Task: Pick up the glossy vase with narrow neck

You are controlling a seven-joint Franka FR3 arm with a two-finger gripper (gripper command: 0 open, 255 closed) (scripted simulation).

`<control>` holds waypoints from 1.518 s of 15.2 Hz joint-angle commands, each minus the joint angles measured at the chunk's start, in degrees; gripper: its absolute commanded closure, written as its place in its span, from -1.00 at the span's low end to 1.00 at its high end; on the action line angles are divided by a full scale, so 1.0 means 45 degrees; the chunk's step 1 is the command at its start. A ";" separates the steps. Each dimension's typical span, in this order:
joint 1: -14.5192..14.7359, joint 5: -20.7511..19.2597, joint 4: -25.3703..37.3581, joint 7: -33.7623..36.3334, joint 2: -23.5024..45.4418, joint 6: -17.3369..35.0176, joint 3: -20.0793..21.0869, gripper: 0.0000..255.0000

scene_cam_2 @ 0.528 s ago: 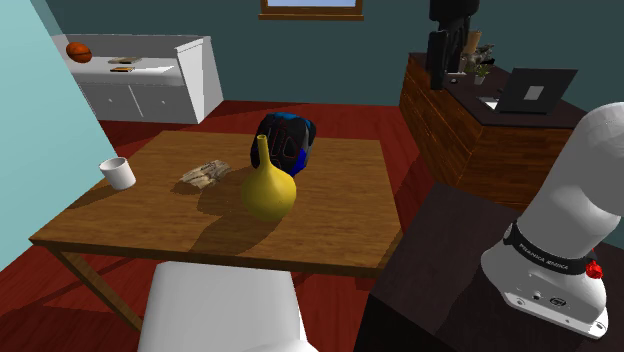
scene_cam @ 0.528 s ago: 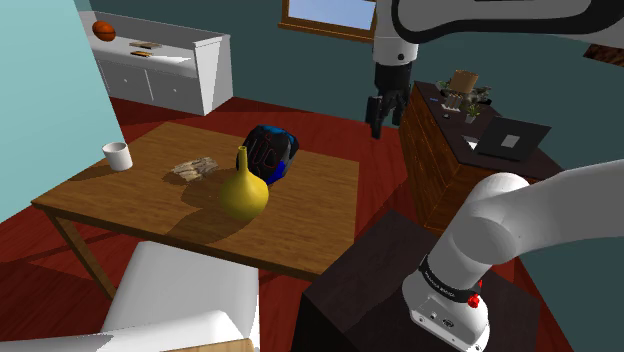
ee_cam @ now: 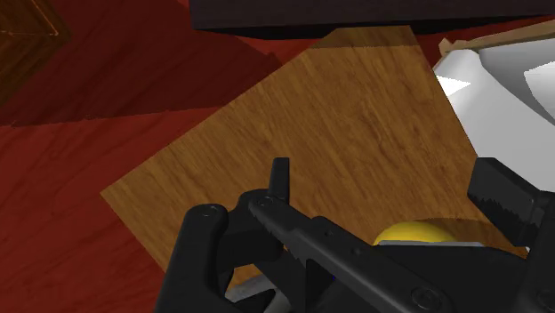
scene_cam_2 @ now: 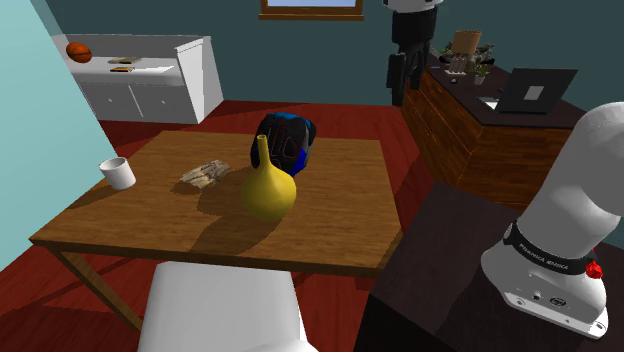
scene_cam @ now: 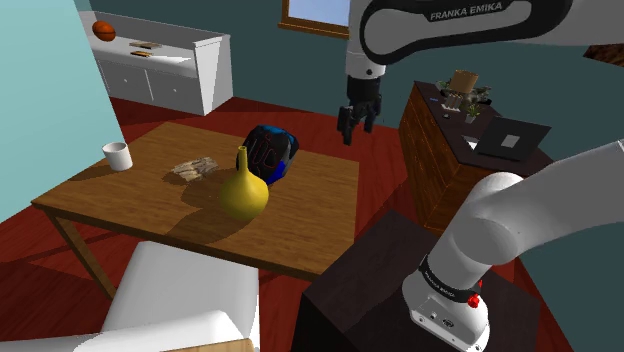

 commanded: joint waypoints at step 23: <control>0.0853 0.0268 0.5465 0.0701 0.9922 0.7676 0.0841 -1.00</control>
